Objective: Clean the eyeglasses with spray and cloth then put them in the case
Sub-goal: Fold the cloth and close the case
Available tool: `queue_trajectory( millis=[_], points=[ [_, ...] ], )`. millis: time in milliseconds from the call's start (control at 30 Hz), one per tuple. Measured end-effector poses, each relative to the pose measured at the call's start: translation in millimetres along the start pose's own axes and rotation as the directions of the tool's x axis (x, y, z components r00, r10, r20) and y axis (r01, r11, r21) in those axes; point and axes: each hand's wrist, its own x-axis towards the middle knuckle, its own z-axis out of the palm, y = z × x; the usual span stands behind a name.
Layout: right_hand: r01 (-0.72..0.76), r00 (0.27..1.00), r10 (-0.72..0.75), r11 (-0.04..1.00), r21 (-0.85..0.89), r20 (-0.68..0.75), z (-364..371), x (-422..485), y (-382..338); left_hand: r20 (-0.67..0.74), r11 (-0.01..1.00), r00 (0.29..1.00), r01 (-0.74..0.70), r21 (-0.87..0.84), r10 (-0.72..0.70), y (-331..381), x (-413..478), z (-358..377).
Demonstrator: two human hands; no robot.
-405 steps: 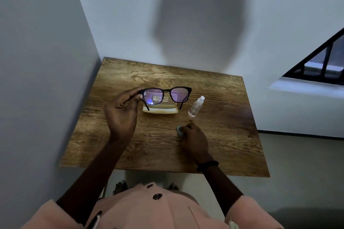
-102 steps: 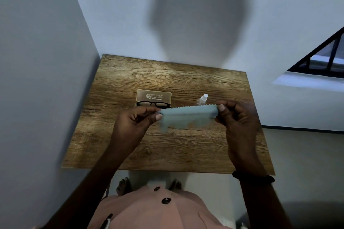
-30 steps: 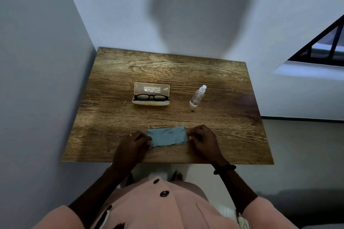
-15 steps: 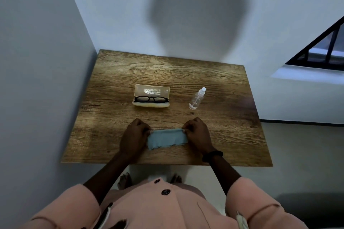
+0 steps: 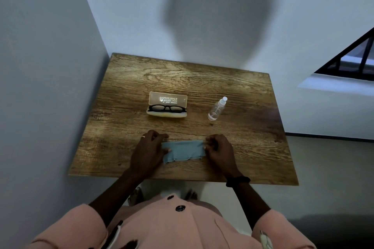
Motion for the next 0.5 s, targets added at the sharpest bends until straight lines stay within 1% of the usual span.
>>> queue_trajectory(
  millis=[100,200,400,500],
  points=[
    [0.022,0.999,-0.018,0.995,-0.096,0.04,1.8,-6.6,7.3,0.0,0.999,1.0,0.008,0.041,-0.008,-3.1,-4.2,-0.8],
    [0.006,0.999,0.003,0.986,-0.169,0.052,2.4,-10.8,10.6,0.007,0.999,0.999,0.039,0.026,-0.039,-3.1,-2.8,-2.6],
    [-0.03,0.999,0.035,0.992,-0.12,0.034,0.1,-9.2,11.0,-0.004,1.0,1.0,0.026,0.006,-0.026,-3.6,-5.1,-4.4],
    [-0.02,1.0,0.023,0.989,-0.147,0.019,2.9,-9.7,9.1,0.012,0.992,0.999,-0.041,0.123,0.039,-2.8,-9.8,-3.6]
  ],
)
